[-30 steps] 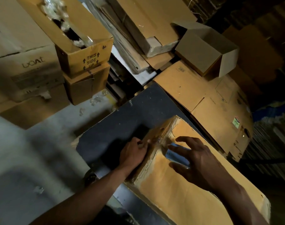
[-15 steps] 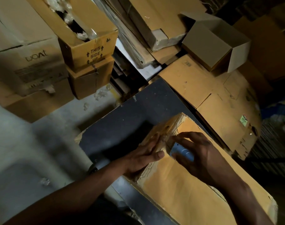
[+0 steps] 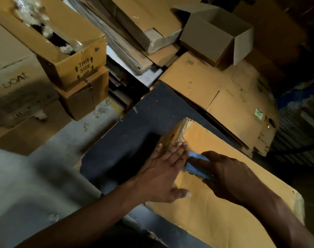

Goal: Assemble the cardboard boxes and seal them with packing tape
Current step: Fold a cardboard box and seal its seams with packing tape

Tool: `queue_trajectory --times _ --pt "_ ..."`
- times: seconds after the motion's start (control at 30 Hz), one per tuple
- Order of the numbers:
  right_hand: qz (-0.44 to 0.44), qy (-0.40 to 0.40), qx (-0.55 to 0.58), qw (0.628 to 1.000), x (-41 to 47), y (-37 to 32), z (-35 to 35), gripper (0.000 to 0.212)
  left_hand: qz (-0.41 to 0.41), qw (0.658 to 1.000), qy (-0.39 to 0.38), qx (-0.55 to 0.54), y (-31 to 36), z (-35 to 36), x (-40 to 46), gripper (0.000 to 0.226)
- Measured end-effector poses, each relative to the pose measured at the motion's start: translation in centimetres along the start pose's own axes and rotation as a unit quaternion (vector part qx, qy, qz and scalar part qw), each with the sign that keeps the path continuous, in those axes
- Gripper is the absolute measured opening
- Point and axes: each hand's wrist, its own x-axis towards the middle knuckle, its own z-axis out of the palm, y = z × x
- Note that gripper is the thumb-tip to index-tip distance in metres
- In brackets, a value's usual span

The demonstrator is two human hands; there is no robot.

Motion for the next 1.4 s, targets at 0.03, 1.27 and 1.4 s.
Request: queue_trajectory --times 0.03,1.27,1.4 --pt "-0.003 -0.004 -0.008 1.0 -0.4 0.4 0.1 0.079 -0.001 1.0 -0.002 0.009 0.1 -0.1 0.0 0.112" --pt "-0.007 0.033 -0.01 0.999 -7.0 6.1 4.5 0.061 -0.017 0.962 -0.152 0.225 5.5 -1.6 1.8 0.125" --pt "-0.013 0.043 0.018 0.999 -7.7 6.8 4.0 0.057 -0.006 0.967 -0.134 0.216 5.1 -1.4 1.5 0.119"
